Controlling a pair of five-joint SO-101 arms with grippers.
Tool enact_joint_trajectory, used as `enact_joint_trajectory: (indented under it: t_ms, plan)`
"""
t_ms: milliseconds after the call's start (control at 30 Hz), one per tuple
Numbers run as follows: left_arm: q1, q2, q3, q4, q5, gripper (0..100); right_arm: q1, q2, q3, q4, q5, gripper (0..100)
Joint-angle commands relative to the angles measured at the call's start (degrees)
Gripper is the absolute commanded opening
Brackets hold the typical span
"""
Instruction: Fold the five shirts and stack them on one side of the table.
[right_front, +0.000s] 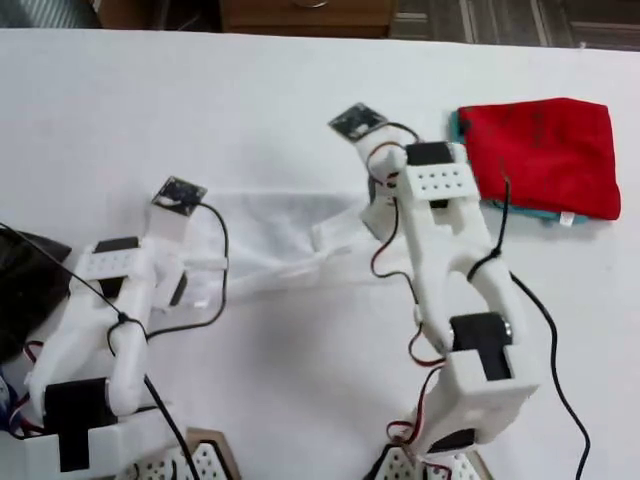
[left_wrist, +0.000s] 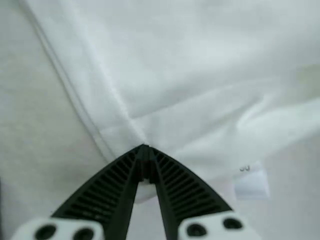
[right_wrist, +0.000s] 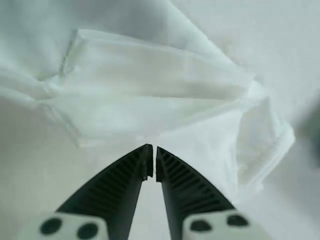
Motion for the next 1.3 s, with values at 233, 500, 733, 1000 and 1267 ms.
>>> enact_joint_trajectory:
  t_ms: [233,500,733,1000,1267]
  plan:
    - [0.35,-0.79,-0.22,-0.62,-0.26,3,-1.10,2.86,-3.96,-4.79,-0.62,2.1]
    - [0.35,-0.79,-0.22,-0.62,-0.26,3,-2.42,6.46,-8.44,-12.00,-0.62,2.1]
    - [0.35,-0.79,-0.22,-0.62,-0.26,3,-1.63,6.64,-21.01,7.87,-0.62,2.1]
    - [0.35,-0.79,-0.22,-0.62,-0.26,3,-2.51,7.52,-19.96,15.16,-0.62,2.1]
    - [0.35,-0.79,-0.22,-0.62,-0.26,3,-5.67,13.58,-16.44,14.99,-0.70,2.1]
